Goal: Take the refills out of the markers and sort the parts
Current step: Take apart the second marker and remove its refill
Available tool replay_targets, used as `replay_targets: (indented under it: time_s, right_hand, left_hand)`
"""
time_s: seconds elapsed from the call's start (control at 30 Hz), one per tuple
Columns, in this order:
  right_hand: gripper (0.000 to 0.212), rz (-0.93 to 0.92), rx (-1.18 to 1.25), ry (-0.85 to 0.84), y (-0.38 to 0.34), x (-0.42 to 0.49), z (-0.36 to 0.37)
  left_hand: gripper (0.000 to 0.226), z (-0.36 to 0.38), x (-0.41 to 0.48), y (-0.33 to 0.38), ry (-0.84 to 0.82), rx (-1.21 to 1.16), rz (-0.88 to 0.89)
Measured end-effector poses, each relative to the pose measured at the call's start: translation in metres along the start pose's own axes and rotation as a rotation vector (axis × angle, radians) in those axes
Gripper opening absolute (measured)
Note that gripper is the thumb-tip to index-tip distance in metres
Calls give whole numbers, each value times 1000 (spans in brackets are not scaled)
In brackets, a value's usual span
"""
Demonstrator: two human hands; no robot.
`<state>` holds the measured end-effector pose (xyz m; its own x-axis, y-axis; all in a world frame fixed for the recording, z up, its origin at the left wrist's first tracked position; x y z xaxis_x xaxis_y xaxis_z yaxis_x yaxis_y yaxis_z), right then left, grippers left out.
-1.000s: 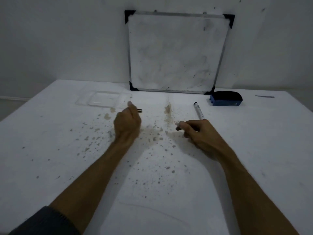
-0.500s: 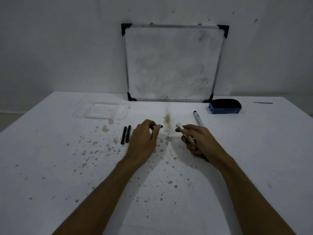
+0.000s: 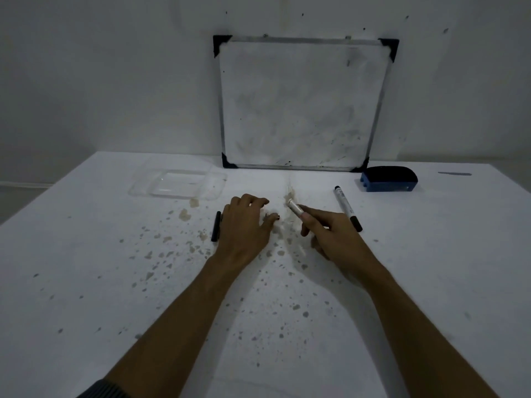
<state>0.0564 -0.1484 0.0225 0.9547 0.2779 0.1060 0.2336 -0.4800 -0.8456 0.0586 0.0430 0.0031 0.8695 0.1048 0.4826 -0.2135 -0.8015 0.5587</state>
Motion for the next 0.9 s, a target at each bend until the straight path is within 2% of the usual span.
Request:
replay_targets:
  time_s: [0.07,0.1,0.17,0.2,0.33,0.47,0.53,0.6,0.8,0.83,0.9]
  right_hand:
    - [30,16,37,12,-3,-1,-3]
    - [28,21,51,10,-5,-2,-5]
    - [24,10,69,-25,-12,-5,-7]
    - [23,-2,77,-45,-15,-7,-8]
    - [28,14,132,-122,-22,-10,-9]
    - [42,149,547,-200,-14,-11,-13]
    - [43,203,699,-156,-10,-10,-9]
    - [38,236,796,-92,-8,-9,1]
    - [27,277,769,4,-2,-2,14]
    - [26,300,754,11,1,-1,14]
    - [23,337,744,24,5,0,14]
  left_hand:
    - [34,-4,-3,8,57,-140,-12]
    - [36,-8,-5,12,70,-301,-54]
    - [39,-9,-9,22,-1,-683,-178]
    - [38,-9,-10,27,-36,-785,-204]
    - [24,-11,-15,35,-51,-805,-204]
    - [28,-16,-14,22,99,-992,-378]
    - [30,-19,-14,15,141,-1055,-449]
    - [29,-17,-15,13,105,-1103,-490]
    - [30,11,-30,31,-63,-1161,-588]
    - [33,15,-31,34,-79,-1201,-624]
    - [43,20,-32,40,-77,-1429,-765]
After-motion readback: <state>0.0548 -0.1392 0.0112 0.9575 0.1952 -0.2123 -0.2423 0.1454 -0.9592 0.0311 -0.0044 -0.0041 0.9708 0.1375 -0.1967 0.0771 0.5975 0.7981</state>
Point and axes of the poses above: each hand's wrist, its own x-axis towards the middle knuckle, its own z-axis out of the palm, y = z × x, the point moved 5 cm from there along x, towards the middle knuckle, and after that the axes turned 11 degrees about -x, right-handed, at the moved point
